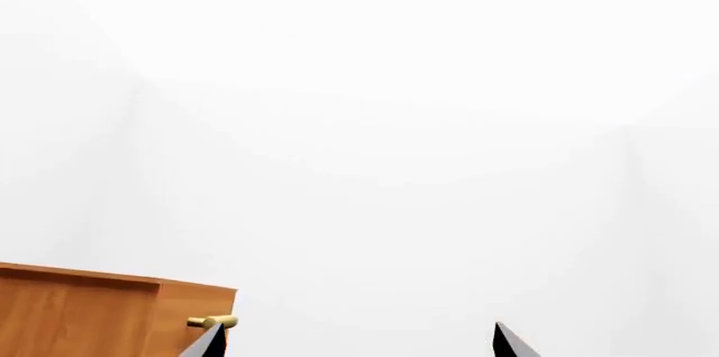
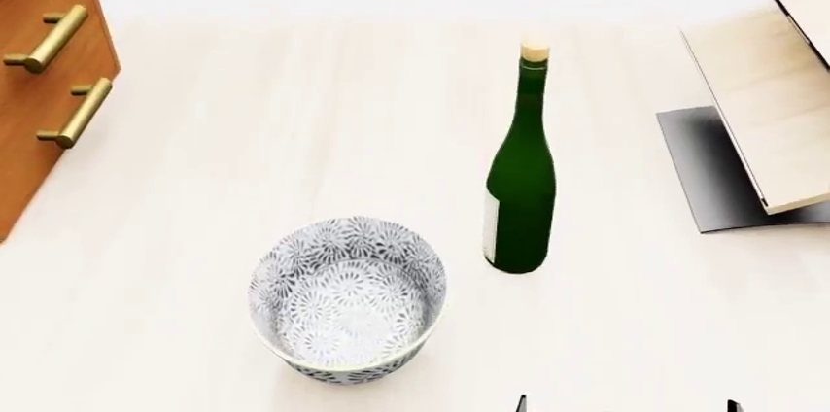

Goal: Put the wine bottle on the wine rack.

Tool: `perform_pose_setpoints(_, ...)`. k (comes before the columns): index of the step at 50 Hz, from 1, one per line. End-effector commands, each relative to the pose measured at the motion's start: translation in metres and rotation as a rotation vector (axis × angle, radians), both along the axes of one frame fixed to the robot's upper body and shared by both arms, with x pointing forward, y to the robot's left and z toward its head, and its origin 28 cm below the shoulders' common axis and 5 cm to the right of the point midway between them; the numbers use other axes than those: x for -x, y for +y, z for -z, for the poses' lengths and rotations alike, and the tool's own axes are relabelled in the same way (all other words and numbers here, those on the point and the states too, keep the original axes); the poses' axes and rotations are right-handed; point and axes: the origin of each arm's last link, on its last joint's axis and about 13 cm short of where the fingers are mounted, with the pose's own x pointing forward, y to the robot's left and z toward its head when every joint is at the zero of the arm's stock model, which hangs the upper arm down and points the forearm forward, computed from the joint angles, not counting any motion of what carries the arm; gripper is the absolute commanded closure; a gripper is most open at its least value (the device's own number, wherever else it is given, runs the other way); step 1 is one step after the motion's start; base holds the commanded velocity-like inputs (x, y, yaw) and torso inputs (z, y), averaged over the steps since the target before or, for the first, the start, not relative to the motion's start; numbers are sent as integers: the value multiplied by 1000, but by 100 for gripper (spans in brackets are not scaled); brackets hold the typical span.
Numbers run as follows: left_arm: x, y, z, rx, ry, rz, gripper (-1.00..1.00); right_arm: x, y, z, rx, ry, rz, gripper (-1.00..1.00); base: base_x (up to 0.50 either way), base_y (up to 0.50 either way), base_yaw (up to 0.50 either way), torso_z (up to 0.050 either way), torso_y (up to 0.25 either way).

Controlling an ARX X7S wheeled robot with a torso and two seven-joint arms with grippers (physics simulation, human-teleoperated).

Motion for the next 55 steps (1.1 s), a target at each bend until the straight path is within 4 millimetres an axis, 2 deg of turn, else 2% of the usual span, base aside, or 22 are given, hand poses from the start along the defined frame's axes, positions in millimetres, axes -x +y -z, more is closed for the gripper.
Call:
perform_pose_setpoints(1, 1, -1, 0, -5, -2, -1, -100, -1, 0, 1, 1, 6, 7, -100, 266, 0, 0, 0, 0)
perform_pose_setpoints(55, 0, -3, 1, -23, 6, -16, -100, -7, 1, 8, 24, 35, 47, -100, 242, 0, 0, 0, 0)
